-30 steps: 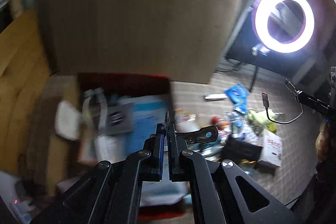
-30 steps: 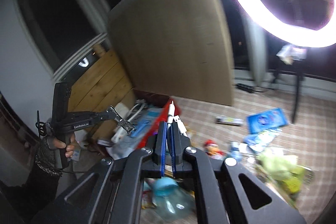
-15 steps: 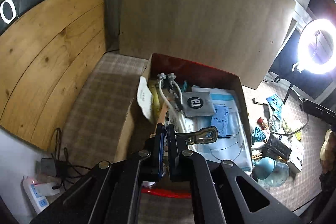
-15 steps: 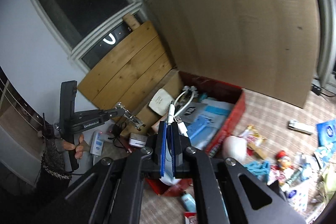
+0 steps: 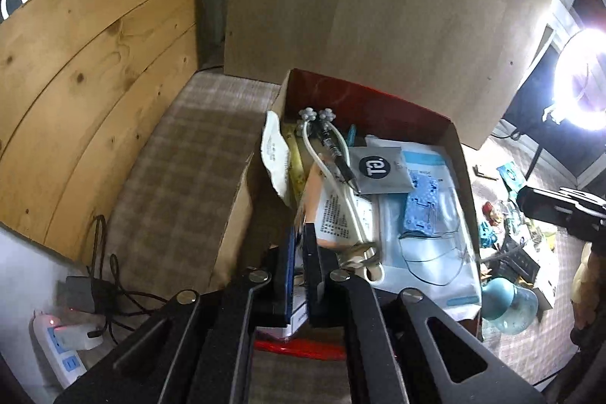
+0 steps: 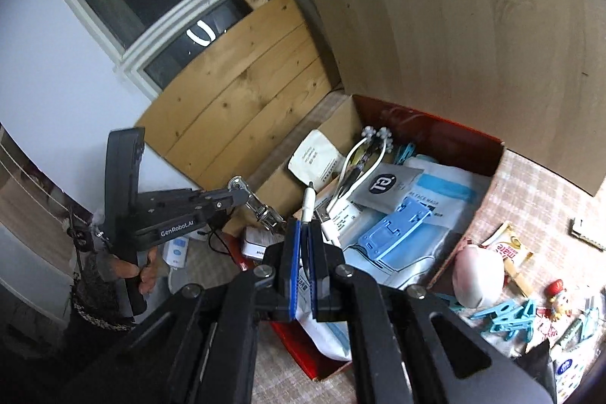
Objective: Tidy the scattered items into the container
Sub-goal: 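Carry the thin item and white cable into the box and release both, then move both tools back over the remaining pile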
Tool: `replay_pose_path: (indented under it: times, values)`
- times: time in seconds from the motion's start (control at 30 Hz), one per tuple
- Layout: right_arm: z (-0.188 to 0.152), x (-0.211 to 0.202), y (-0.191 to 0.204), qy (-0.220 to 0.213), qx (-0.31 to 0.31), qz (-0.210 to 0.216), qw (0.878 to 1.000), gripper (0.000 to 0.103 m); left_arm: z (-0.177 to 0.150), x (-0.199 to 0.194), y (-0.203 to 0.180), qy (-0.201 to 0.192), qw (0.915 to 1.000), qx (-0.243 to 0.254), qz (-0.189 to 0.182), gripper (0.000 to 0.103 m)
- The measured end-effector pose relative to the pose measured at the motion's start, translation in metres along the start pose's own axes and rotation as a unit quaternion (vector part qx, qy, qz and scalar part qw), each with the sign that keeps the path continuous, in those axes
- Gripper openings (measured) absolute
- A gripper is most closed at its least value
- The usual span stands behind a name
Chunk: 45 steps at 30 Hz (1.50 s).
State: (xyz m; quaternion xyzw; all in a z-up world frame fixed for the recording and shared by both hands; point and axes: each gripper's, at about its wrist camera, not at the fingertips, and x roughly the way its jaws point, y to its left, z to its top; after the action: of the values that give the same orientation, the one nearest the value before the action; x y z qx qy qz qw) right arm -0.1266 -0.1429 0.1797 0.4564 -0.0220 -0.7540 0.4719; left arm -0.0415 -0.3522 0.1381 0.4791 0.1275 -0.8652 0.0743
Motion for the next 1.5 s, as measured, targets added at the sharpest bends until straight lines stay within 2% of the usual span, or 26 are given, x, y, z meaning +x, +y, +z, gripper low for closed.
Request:
replay_pose_path:
  times: [0.03, 0.07, 0.13, 0.3, 0.53, 0.83, 1.0, 1.23, 1.4, 1.5]
  values:
    - [0.0, 0.0, 0.0, -0.003, -0.003, -0.014, 1.0, 0.034, 0.0, -0.002, 0.0, -0.005, 1.0, -0.001, 0.001, 0.018]
    - [-0.001, 0.0, 0.0, -0.006, -0.006, -0.029, 1.0, 0.05, 0.0, -0.003, 0.0, -0.01, 0.9999, -0.002, 0.002, 0.022]
    - [-0.003, -0.008, 0.0, -0.023, -0.015, -0.052, 0.998, 0.055, 0.0, -0.007, -0.001, -0.017, 0.9998, 0.0, 0.002, 0.024]
    - [-0.009, -0.032, -0.011, -0.041, -0.026, -0.092, 0.995, 0.056, 0.0, -0.009, -0.01, -0.021, 0.9997, 0.005, -0.009, 0.024]
    - [-0.03, -0.074, -0.044, -0.058, -0.007, -0.139, 0.989, 0.06, -0.003, -0.009, -0.049, -0.017, 0.9983, 0.035, -0.043, 0.025]
    - [-0.082, -0.145, -0.082, -0.089, 0.011, -0.215, 0.972, 0.061, -0.02, -0.012, -0.117, -0.006, 0.9906, 0.094, -0.099, 0.026]
    - [-0.127, -0.19, -0.116, -0.097, 0.057, -0.252, 0.961, 0.062, -0.034, -0.009, -0.16, 0.009, 0.9832, 0.133, -0.125, 0.028]
    - [-0.188, -0.246, -0.162, -0.108, 0.14, -0.287, 0.941, 0.062, -0.037, 0.014, -0.227, 0.042, 0.9659, 0.201, -0.157, 0.029]
    - [-0.212, -0.26, -0.179, -0.1, 0.161, -0.295, 0.937, 0.061, -0.039, 0.041, -0.28, 0.069, 0.9389, 0.303, -0.148, 0.029]
    - [-0.21, -0.255, -0.181, -0.085, 0.148, -0.285, 0.943, 0.061, -0.039, 0.063, -0.303, 0.089, 0.9185, 0.362, -0.133, 0.029]
